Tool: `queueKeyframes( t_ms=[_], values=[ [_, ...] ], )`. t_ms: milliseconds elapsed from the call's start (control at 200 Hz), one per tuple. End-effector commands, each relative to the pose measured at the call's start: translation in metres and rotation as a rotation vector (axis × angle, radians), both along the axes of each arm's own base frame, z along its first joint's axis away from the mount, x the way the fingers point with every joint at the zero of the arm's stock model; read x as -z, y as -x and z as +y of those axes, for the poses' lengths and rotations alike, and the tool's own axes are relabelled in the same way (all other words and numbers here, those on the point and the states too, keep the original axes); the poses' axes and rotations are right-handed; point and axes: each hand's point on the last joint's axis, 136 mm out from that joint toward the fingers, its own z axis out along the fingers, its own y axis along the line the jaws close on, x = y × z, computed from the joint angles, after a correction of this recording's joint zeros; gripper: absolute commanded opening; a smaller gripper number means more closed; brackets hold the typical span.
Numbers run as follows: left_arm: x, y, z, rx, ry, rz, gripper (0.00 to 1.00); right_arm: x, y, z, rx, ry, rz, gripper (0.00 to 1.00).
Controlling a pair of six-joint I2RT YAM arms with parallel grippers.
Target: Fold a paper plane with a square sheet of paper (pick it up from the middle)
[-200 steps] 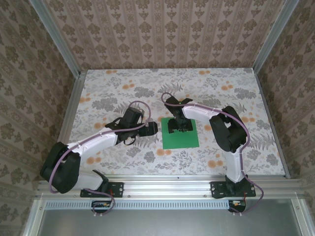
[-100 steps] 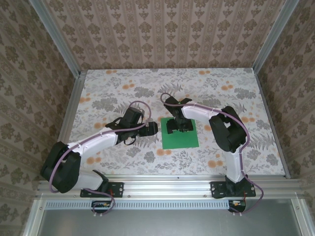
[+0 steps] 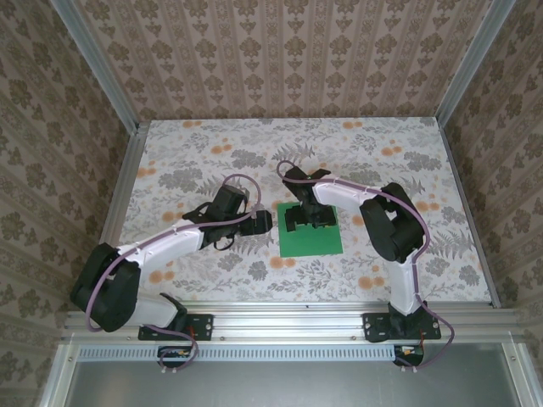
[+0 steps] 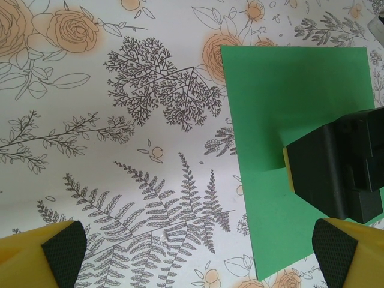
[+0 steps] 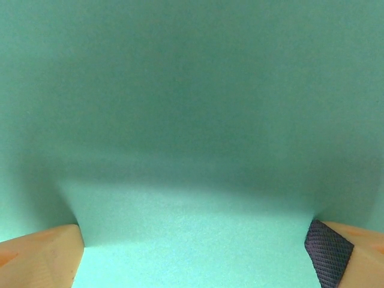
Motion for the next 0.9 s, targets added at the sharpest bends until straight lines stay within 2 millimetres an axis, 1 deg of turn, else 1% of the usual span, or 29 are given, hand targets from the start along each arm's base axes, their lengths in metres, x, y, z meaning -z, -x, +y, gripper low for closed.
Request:
queueKeyframes(
  t_ms=[0, 55, 135, 270, 360, 495, 575, 700, 780, 810, 845, 895],
  values=[
    [-0.007, -0.002, -0.008, 0.019, 0.009, -0.003, 1.0, 0.037, 0.025, -0.014, -0.004, 0.074, 0.107, 0.95],
    [-0.007, -0.001, -0.008, 0.02, 0.009, -0.002, 1.0, 0.041, 0.028, -0.014, -0.005, 0.065, 0.116, 0.91],
    [-0.006, 0.0, -0.007, 0.02, 0.007, 0.0, 1.0, 0.041, 0.03, -0.014, 0.0, 0.057, 0.114, 0.88],
    [-0.006, 0.0, -0.007, 0.02, 0.008, 0.0, 1.0, 0.034, 0.027, -0.013, -0.004, 0.05, 0.104, 0.85],
    [-0.007, 0.0, -0.007, 0.022, 0.006, -0.001, 1.0, 0.025, 0.023, -0.01, -0.009, 0.036, 0.083, 0.83],
    [-0.009, 0.0, -0.005, 0.019, 0.0, -0.004, 1.0, -0.003, 0.013, -0.006, -0.025, 0.027, 0.032, 0.8],
    [-0.01, -0.001, -0.005, 0.016, 0.001, -0.009, 1.0, -0.025, 0.008, -0.003, -0.03, 0.001, -0.009, 0.72],
    [-0.014, -0.002, -0.001, -0.007, 0.0, -0.022, 1.0, -0.059, 0.006, 0.009, -0.035, -0.097, -0.069, 0.59],
    [-0.018, -0.002, 0.002, -0.023, -0.002, -0.033, 1.0, -0.075, 0.006, 0.016, -0.032, -0.159, -0.1, 0.58],
    [-0.021, -0.002, 0.003, -0.027, 0.0, -0.039, 1.0, -0.081, 0.007, 0.019, -0.034, -0.184, -0.109, 0.55],
    [-0.022, -0.002, 0.005, -0.03, 0.0, -0.042, 1.0, -0.086, 0.008, 0.024, -0.035, -0.223, -0.116, 0.53],
    [-0.025, -0.001, 0.006, -0.033, 0.0, -0.05, 1.0, -0.094, 0.008, 0.03, -0.026, -0.285, -0.128, 0.53]
  ],
)
